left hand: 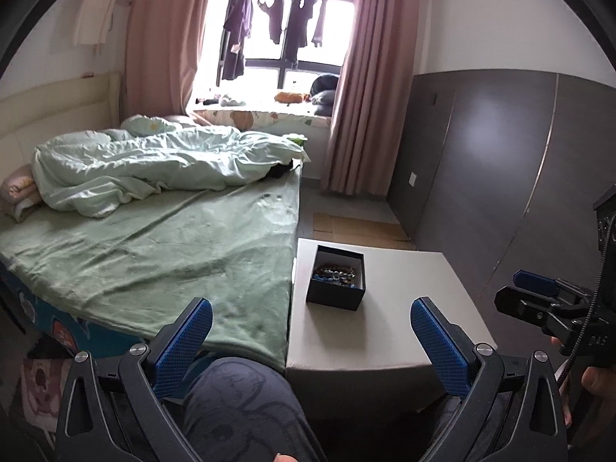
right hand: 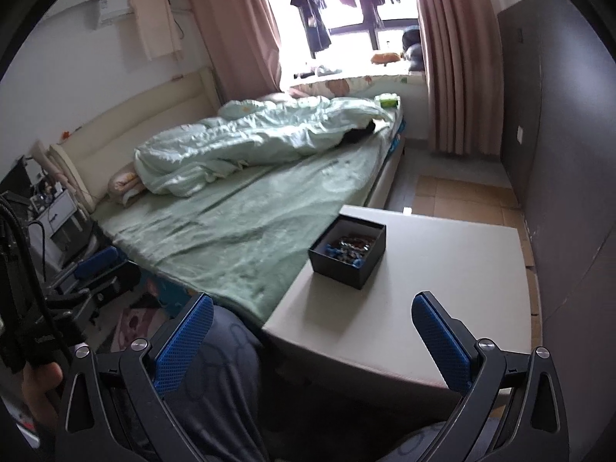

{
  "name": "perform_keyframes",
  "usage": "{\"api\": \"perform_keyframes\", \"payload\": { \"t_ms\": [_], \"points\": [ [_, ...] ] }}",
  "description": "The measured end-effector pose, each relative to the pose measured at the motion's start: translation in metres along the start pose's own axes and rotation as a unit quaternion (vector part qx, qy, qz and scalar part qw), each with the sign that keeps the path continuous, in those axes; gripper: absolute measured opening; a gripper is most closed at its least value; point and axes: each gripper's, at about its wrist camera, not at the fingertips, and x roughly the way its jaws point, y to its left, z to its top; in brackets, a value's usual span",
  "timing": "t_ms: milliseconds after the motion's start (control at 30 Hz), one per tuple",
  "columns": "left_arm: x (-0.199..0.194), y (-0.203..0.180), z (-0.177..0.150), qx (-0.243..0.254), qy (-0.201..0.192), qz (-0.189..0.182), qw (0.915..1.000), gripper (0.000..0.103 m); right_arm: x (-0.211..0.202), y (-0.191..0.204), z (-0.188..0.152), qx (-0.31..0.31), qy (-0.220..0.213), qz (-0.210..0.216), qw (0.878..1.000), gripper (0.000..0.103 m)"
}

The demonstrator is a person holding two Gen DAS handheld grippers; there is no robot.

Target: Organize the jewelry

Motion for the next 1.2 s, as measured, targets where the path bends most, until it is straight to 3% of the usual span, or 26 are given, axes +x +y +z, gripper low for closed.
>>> {"api": "perform_keyframes", "payload": {
  "t_ms": [533, 1200],
  "points": [
    [-0.072, -0.006, -0.027, 0.022, -0.064, 0.020, 0.9975, 0.103, -0.063, 0.037, -0.060, -0.001, -0.081, -0.013, 0.997, 0.103],
    [-0.105, 0.005, -0.033, 0.012, -0.098, 0.029, 0.9947, 0.103, -0.079, 0.066, -0.067, -0.024, -0.091, -0.029, 0.995, 0.103]
  ]
}}
